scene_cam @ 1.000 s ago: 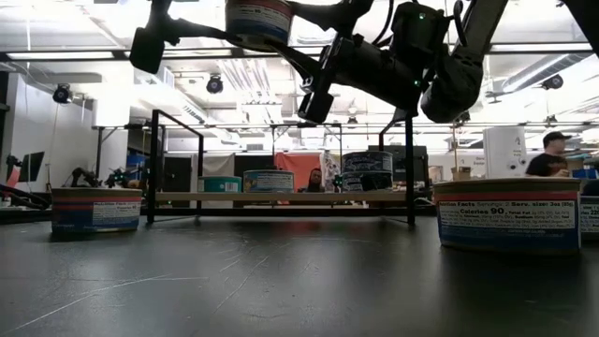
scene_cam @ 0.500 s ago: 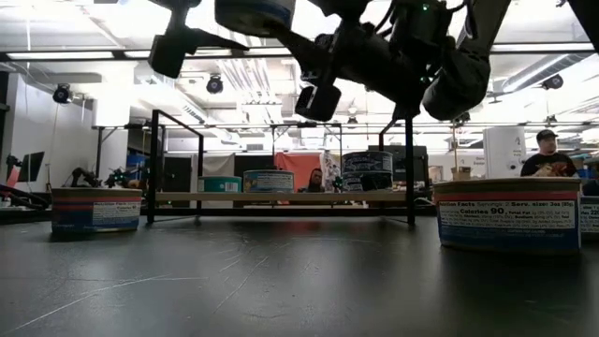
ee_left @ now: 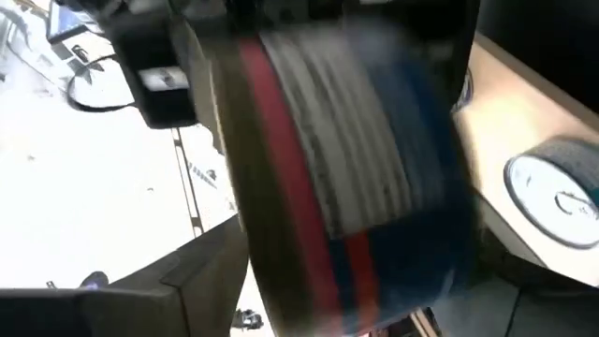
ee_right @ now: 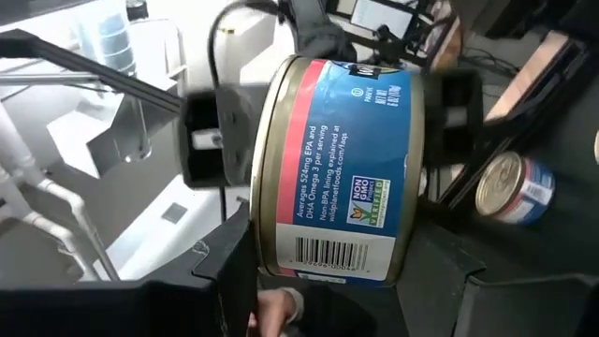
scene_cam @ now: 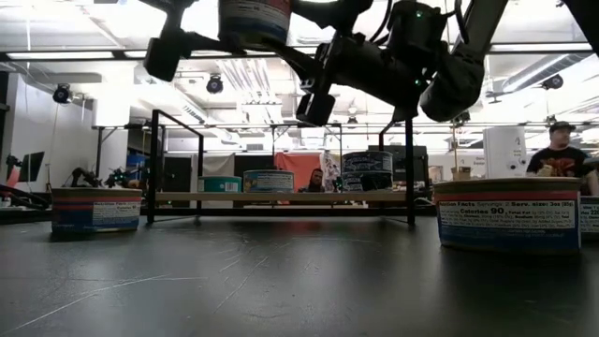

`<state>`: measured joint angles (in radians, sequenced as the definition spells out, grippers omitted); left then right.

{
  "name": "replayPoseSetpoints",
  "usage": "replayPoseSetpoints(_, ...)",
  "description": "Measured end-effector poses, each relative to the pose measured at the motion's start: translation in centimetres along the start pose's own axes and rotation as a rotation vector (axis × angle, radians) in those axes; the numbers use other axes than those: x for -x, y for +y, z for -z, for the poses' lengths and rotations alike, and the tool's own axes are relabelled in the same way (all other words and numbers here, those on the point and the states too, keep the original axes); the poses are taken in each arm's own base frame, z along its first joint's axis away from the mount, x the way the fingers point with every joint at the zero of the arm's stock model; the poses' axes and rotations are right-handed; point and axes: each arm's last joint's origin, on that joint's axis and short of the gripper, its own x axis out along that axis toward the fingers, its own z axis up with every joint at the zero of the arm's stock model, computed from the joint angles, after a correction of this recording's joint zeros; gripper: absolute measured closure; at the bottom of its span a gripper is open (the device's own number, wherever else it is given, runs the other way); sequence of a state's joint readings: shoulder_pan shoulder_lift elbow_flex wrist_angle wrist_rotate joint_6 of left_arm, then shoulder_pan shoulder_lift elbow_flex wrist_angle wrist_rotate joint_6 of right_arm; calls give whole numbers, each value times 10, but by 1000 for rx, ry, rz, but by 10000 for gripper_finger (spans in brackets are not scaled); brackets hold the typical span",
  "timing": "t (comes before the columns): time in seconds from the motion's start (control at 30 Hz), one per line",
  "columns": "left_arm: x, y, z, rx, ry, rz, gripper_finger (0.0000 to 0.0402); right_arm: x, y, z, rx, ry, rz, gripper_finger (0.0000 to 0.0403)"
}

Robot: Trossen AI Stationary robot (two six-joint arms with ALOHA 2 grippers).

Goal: Stack canned seafood by type on shelf
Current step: Put the blue tuna can on the shelf

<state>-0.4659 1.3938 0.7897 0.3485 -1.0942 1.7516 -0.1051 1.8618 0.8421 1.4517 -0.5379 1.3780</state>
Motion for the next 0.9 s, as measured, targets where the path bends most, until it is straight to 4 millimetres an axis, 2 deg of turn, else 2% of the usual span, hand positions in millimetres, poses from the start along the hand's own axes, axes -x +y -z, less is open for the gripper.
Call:
replayPoseSetpoints(0.33, 5, 0, -4, 21, -30, -9, 151, 4, -1, -6, 7, -18, 4, 214)
replayPoseSetpoints(0.53, 6, 1, -6, 88, -54, -15, 231, 4, 1, -7, 15, -18, -6, 212)
replayPoseSetpoints(0.77, 5, -1, -6, 215, -49, -3, 232, 5, -1, -8, 24, -35, 14, 131)
replayPoseSetpoints(0.9, 6, -1, -4, 318, -9, 0, 232, 4, -2, -7, 31, -24, 16, 109)
